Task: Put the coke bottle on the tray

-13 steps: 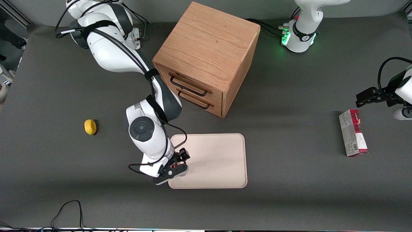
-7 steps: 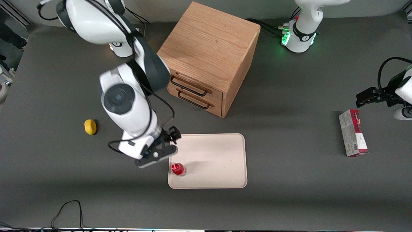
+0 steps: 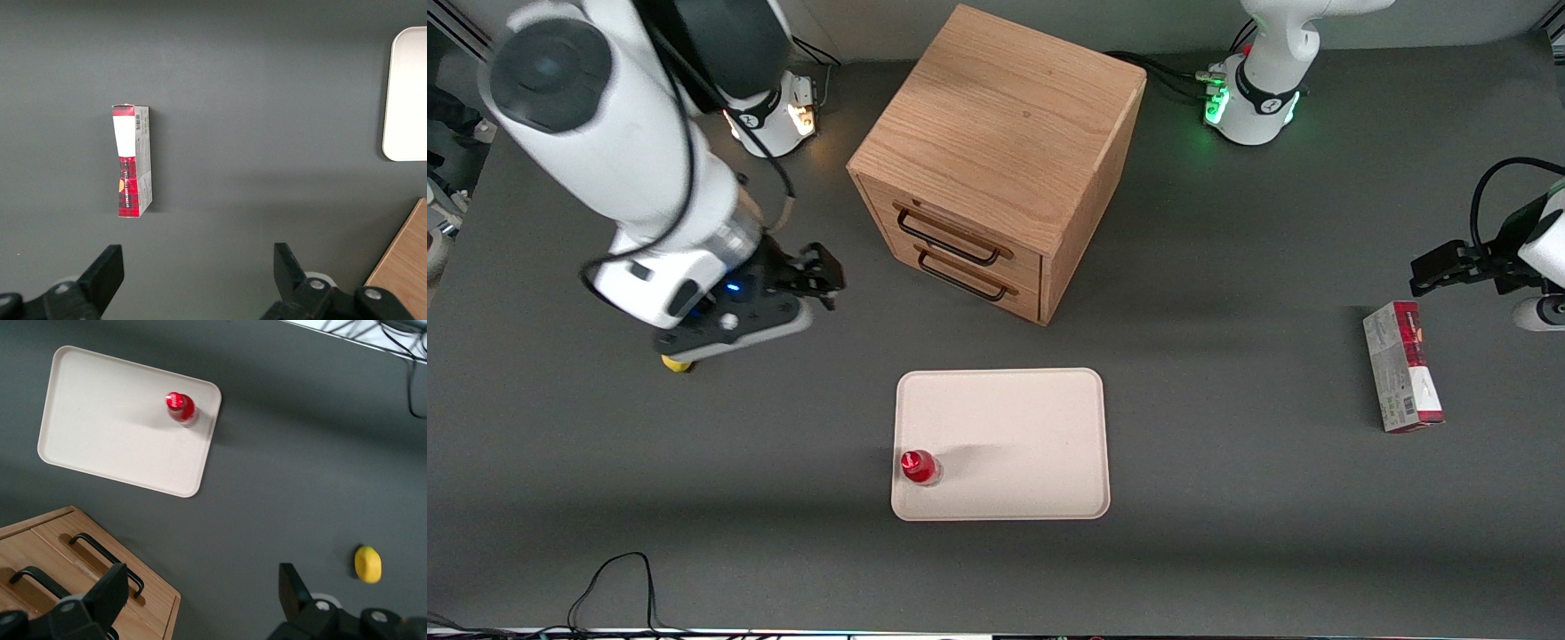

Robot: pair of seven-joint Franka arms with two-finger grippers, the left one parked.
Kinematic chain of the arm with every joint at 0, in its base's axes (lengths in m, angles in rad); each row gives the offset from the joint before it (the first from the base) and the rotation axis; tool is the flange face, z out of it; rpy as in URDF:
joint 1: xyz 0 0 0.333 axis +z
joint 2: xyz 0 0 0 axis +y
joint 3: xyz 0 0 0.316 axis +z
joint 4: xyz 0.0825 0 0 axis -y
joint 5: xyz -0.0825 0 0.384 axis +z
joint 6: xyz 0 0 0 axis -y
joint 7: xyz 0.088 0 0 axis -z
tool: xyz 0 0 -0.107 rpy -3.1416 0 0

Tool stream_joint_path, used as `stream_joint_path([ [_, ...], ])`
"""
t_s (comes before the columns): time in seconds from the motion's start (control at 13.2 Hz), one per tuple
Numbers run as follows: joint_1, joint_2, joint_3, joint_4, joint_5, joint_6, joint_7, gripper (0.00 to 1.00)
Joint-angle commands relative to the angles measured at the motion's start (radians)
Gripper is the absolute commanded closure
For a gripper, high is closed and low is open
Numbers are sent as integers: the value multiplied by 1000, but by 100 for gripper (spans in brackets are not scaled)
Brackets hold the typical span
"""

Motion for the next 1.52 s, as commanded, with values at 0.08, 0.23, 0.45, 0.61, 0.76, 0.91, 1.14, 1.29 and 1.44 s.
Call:
stream_joint_path([
  [0.08,-110,-246,3,-280,0,24,26,0],
  [0.23,-192,-315,5,-368,0,42,10,0],
  [0.45,-282,-424,7,-527,-5,116,-15,0],
  [0.61,-332,-432,7,-544,-6,127,-67,0],
  [0.76,-381,-422,7,-549,-3,127,-104,0],
  [0.91,-420,-406,7,-544,3,130,-133,0],
  [1.14,-429,-386,5,-544,4,142,-136,0],
  [1.29,-429,-376,5,-547,4,157,-138,0],
  [1.44,-429,-367,3,-548,0,173,-152,0],
])
